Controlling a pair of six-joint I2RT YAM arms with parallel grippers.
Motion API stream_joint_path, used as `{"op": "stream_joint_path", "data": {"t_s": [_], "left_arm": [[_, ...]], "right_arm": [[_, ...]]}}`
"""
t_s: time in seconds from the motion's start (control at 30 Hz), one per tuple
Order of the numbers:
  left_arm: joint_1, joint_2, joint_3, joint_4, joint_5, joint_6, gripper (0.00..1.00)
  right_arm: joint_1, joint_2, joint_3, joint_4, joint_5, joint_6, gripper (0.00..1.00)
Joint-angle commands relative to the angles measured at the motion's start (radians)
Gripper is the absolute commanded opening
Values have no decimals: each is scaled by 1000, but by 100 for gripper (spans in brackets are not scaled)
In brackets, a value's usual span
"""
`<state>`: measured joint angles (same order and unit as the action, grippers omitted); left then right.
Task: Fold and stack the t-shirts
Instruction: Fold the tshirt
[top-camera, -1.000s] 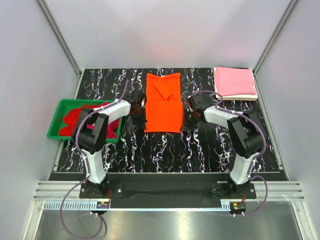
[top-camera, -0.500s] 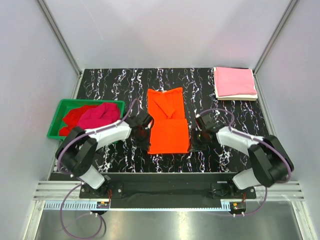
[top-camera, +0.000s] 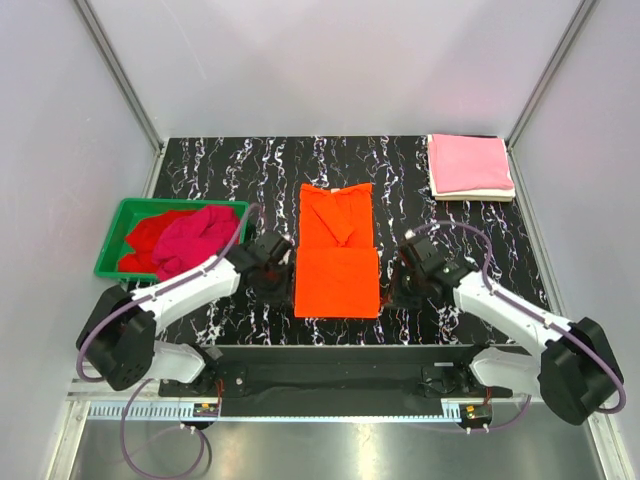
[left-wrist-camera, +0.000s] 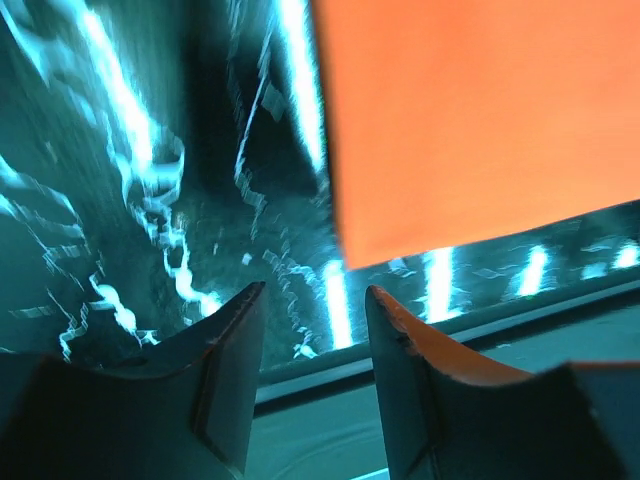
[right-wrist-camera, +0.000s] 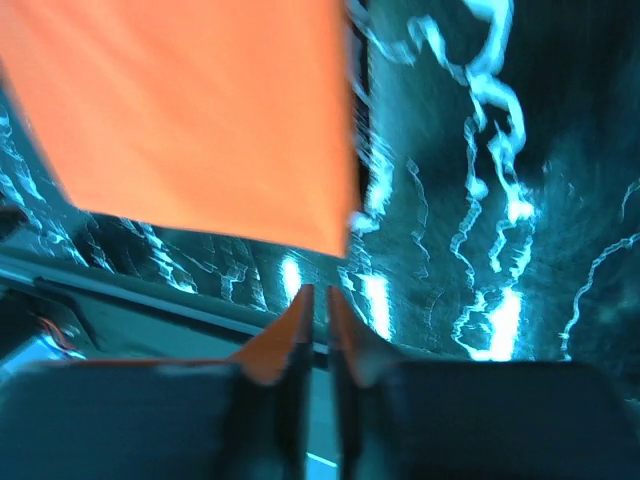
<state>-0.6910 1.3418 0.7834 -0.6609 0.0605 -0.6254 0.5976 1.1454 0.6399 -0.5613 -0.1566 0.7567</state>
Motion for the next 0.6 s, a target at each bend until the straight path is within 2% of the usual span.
{"op": "stream_joint_path", "data": {"t_s": [0.0, 0.03, 0.13, 0.27, 0.3, 0.37, 0.57], "left_arm": [[65, -30, 141, 14, 82, 107, 49], [88, -26, 172, 9, 116, 130, 49], [204, 6, 351, -11, 234, 225, 49], [268, 28, 508, -68, 220, 282, 50], [269, 26, 511, -57, 176, 261, 50], [269, 17, 472, -30, 196, 259, 50], [271, -58, 386, 17, 164, 268, 50]], "right_arm": [[4, 63, 220, -19, 98, -86, 7], [4, 106, 272, -17, 109, -121, 0], [-30, 365, 508, -31, 129, -265, 0], [-47, 606, 797, -60, 123, -332, 0], [-47, 647, 887, -66, 123, -336, 0], [-45, 756, 995, -86, 120, -335, 0], [-47, 928, 1067, -86, 114, -321, 0]]}}
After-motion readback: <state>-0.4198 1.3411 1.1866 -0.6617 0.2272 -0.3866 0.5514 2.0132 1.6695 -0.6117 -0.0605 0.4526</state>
